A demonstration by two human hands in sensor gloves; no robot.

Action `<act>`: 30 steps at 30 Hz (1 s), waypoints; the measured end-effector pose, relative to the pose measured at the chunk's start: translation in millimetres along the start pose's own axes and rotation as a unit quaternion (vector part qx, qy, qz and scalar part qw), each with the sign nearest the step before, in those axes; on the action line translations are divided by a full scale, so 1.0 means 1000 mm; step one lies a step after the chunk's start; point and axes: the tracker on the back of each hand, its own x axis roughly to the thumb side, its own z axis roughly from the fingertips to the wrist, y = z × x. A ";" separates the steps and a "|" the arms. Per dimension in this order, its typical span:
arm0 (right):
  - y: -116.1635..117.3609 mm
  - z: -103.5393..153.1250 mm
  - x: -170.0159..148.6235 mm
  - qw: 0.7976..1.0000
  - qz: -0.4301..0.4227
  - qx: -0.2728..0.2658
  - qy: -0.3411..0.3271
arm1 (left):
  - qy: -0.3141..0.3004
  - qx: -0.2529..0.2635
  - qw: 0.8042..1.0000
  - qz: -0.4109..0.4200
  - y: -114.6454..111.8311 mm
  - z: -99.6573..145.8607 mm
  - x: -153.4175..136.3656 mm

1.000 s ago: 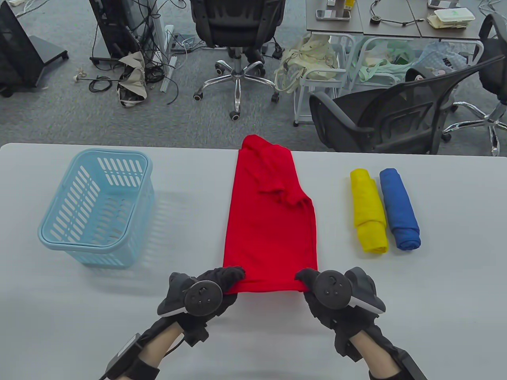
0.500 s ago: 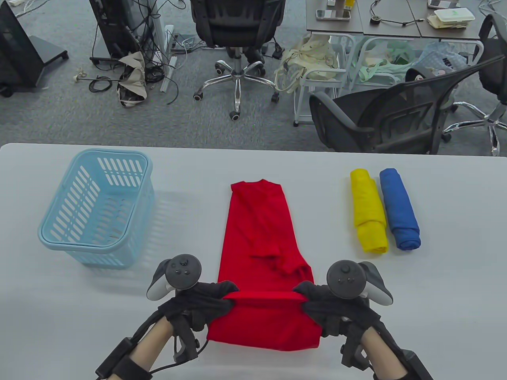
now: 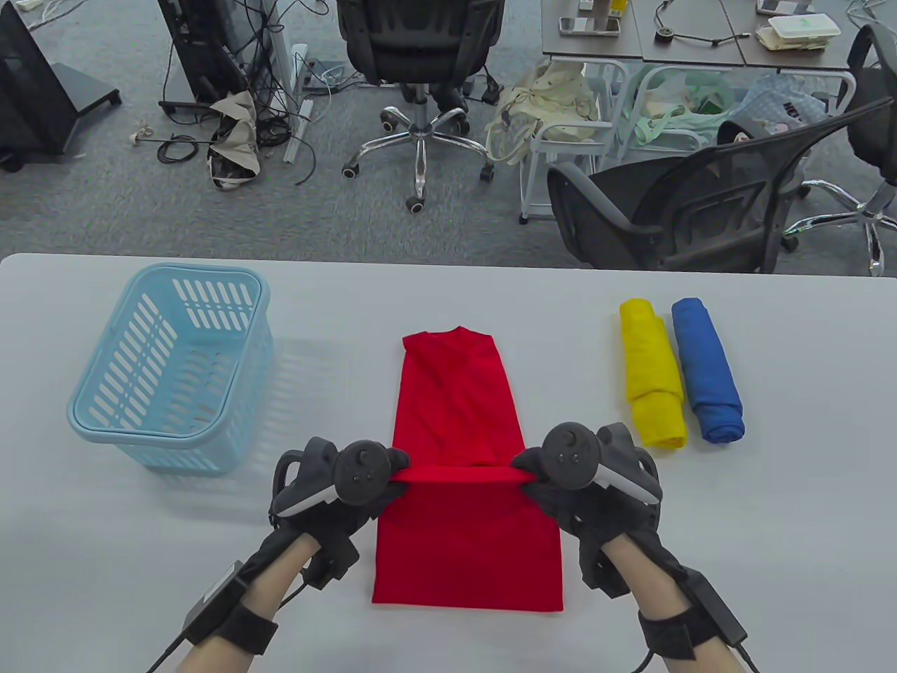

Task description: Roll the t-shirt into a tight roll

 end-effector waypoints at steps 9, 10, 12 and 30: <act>0.006 -0.071 -0.011 0.996 0.032 0.051 0.072 | 0.058 -0.040 0.995 -0.077 -0.001 -0.066 -0.008; -0.003 -0.080 -0.010 0.995 0.046 0.042 0.084 | 0.065 -0.040 0.993 -0.089 0.003 -0.077 -0.008; -0.022 -0.093 -0.007 0.993 0.051 0.015 0.105 | 0.094 -0.021 0.989 -0.109 0.017 -0.096 -0.008; 0.047 0.001 0.013 0.988 0.135 0.077 -0.024 | -0.082 -0.209 0.975 0.000 -0.063 -0.007 0.023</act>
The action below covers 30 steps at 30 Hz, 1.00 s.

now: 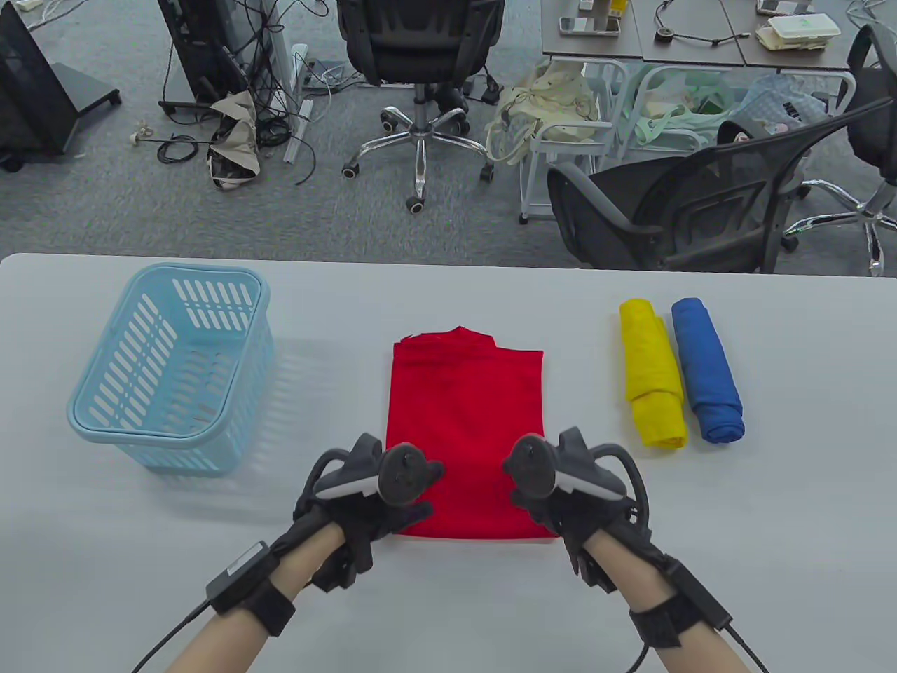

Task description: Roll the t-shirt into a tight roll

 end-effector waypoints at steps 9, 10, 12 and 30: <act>0.043 0.025 0.017 0.998 0.057 0.016 0.000 | 0.043 0.034 0.987 -0.148 -0.028 0.027 0.018; 0.045 0.025 0.018 0.998 0.060 0.013 0.001 | 0.051 0.040 0.985 -0.158 -0.030 0.027 0.018; 0.048 0.025 0.022 0.996 0.087 0.004 0.006 | 0.072 0.044 0.974 -0.212 -0.032 0.025 0.016; 0.042 0.022 -0.018 0.987 -0.140 0.053 -0.061 | -0.009 0.052 0.997 0.063 -0.015 0.040 -0.030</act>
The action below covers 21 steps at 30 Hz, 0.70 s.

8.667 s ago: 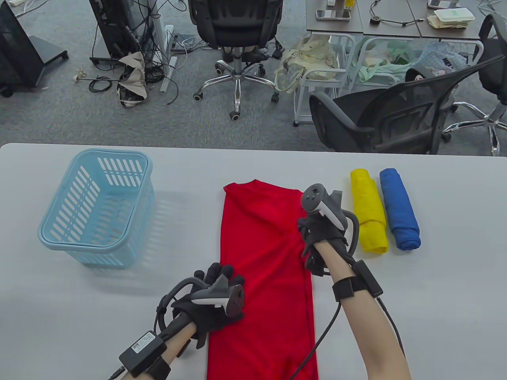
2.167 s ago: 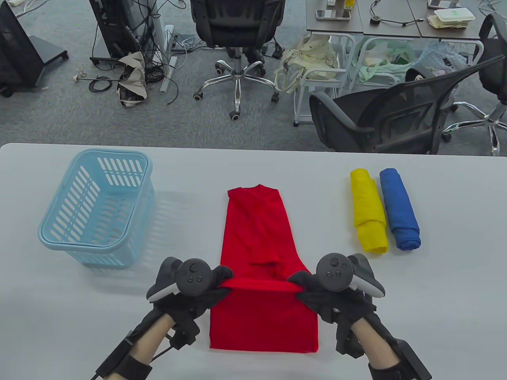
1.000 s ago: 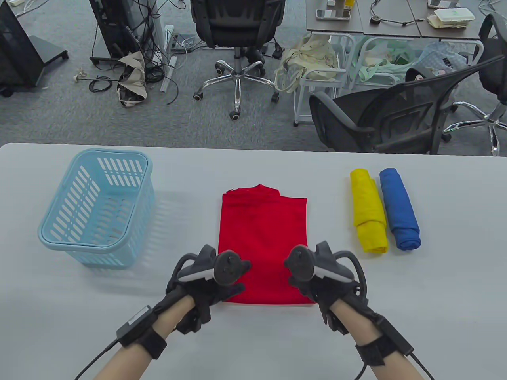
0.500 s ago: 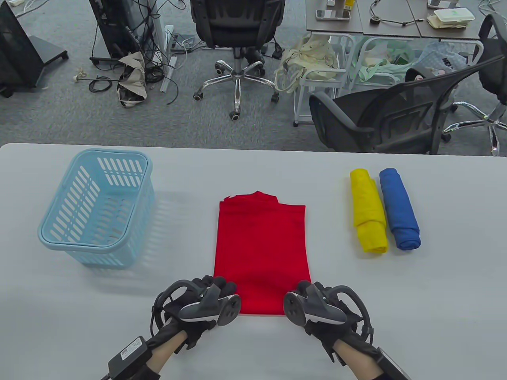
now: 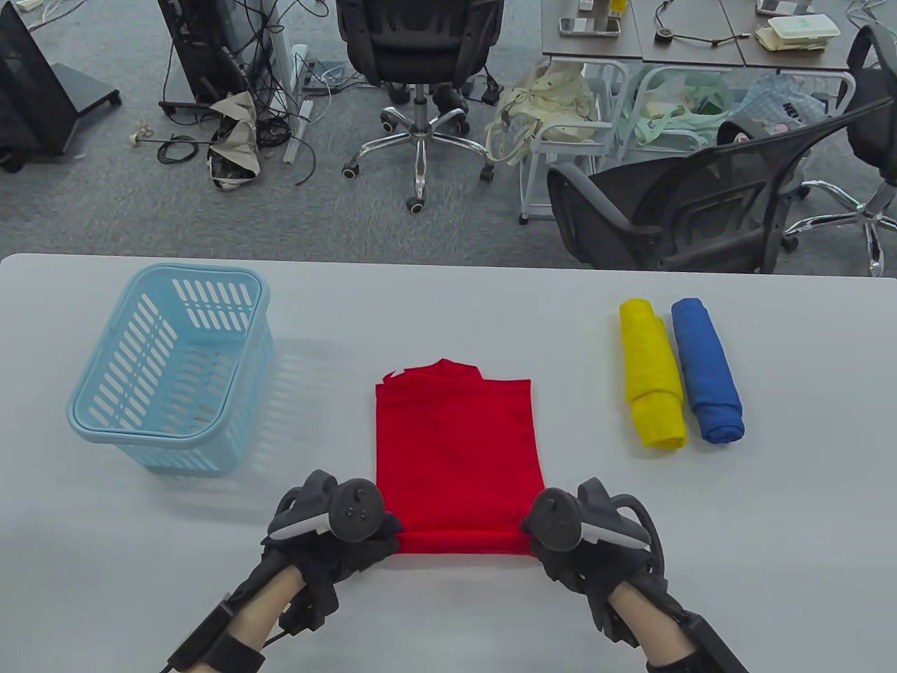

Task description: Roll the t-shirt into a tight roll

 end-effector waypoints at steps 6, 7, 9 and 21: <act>0.002 -0.002 0.000 1.000 0.007 -0.012 0.026 | 0.100 0.032 0.973 -0.206 -0.005 -0.005 0.009; 0.002 -0.003 0.001 0.999 0.010 -0.012 0.030 | 0.137 0.034 0.942 -0.304 -0.008 -0.007 0.012; 0.002 -0.003 0.001 0.999 0.009 -0.013 0.034 | 0.162 0.037 0.890 -0.425 -0.011 -0.009 0.018; 0.001 -0.004 0.003 0.999 0.007 -0.017 0.048 | -0.025 0.037 0.968 -0.247 -0.027 -0.002 0.054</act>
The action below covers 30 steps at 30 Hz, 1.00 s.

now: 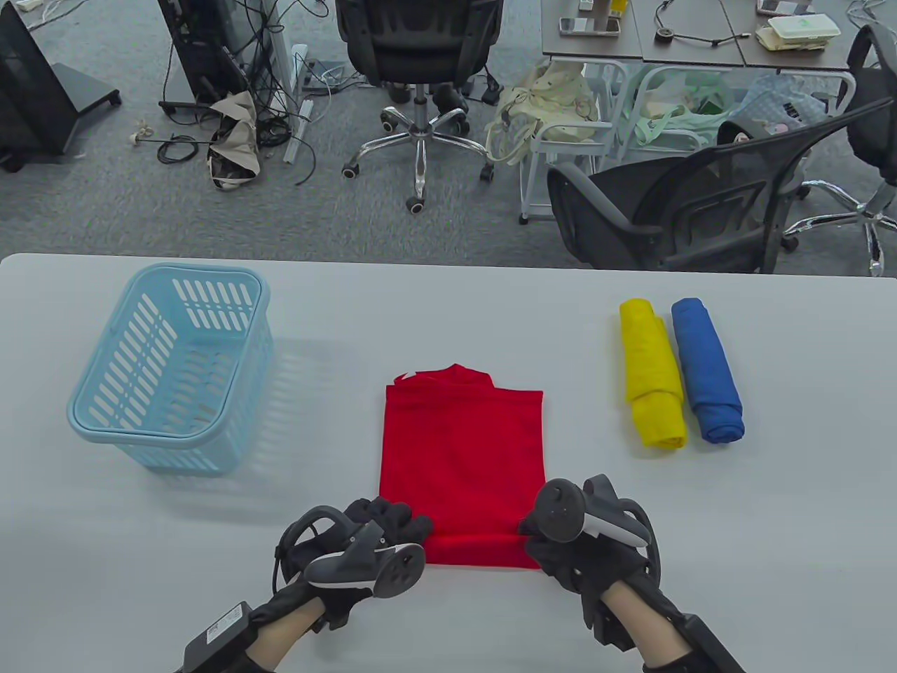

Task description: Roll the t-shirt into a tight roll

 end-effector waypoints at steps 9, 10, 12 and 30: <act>-0.001 -0.001 -0.002 1.000 -0.008 -0.001 0.013 | -0.004 0.043 0.995 0.094 0.015 0.011 -0.012; -0.001 -0.001 -0.002 1.000 -0.008 -0.001 0.013 | -0.003 0.063 0.991 0.117 0.020 0.015 -0.014; -0.001 -0.001 -0.001 1.000 -0.008 -0.001 0.015 | -0.012 0.103 0.985 0.135 0.027 0.021 -0.013; 0.000 -0.003 -0.010 0.998 -0.062 0.022 0.014 | 0.119 0.071 0.986 -0.090 0.020 0.011 -0.019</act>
